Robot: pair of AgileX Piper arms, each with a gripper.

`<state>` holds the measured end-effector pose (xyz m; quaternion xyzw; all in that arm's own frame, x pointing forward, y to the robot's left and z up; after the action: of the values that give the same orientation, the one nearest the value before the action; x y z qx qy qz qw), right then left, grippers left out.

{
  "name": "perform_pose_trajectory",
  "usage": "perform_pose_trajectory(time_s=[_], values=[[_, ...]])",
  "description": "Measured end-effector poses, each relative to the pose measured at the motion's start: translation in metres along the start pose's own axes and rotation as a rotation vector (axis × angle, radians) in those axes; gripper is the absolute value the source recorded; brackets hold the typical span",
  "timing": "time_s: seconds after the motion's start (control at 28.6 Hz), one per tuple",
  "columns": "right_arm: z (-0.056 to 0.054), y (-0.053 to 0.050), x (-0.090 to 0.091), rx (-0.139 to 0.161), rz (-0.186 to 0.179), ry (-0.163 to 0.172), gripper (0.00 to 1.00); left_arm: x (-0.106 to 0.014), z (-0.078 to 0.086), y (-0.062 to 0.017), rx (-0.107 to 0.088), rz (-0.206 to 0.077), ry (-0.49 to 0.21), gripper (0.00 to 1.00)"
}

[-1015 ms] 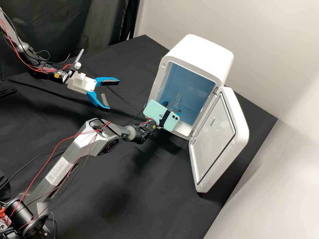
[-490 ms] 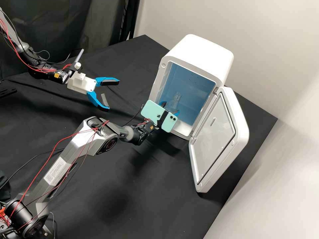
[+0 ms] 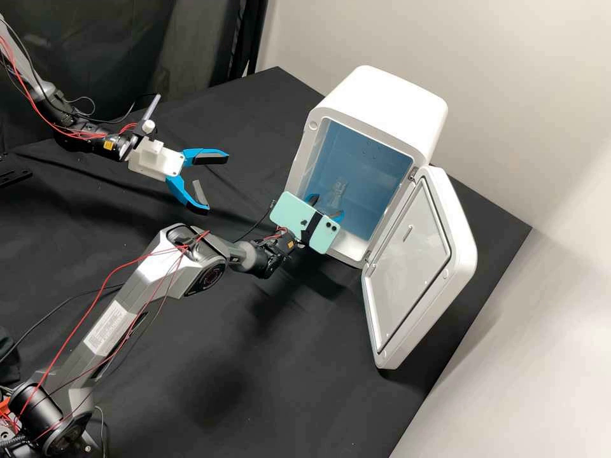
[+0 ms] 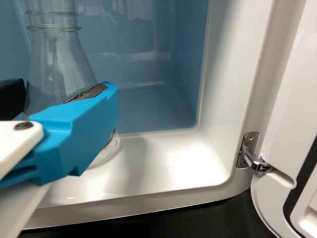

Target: Take the flask out of the incubator

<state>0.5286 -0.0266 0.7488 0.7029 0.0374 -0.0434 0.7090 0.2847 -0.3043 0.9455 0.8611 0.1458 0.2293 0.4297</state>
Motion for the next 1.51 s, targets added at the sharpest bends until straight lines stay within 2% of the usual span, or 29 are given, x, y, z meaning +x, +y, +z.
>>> perform_pose_trajectory(time_s=[0.04,0.07,0.91,1.12,1.19,1.33,1.51], values=[[0.000,0.000,0.000,0.000,0.002,0.002,0.00,0.000,0.000,0.0000,0.000,0.000,0.000,1.00],[0.000,0.000,0.000,0.000,0.001,0.002,1.00,0.000,0.000,0.0000,0.000,0.000,0.000,1.00],[0.000,0.001,0.000,-0.004,0.006,0.000,1.00,0.000,0.002,-0.0002,-0.001,0.000,-0.005,1.00],[-0.010,0.011,0.009,-0.007,0.032,0.024,1.00,0.000,0.002,-0.0002,-0.001,0.000,-0.005,1.00],[-0.013,0.015,0.015,0.005,0.046,0.037,1.00,0.000,0.002,-0.0002,-0.001,0.000,-0.005,1.00],[-0.013,0.017,0.023,0.018,0.033,0.018,1.00,0.000,0.002,-0.0002,-0.001,0.000,-0.005,1.00],[-0.013,0.017,0.026,0.019,0.025,0.007,1.00,0.000,0.002,-0.0002,-0.001,0.000,-0.005,1.00]])
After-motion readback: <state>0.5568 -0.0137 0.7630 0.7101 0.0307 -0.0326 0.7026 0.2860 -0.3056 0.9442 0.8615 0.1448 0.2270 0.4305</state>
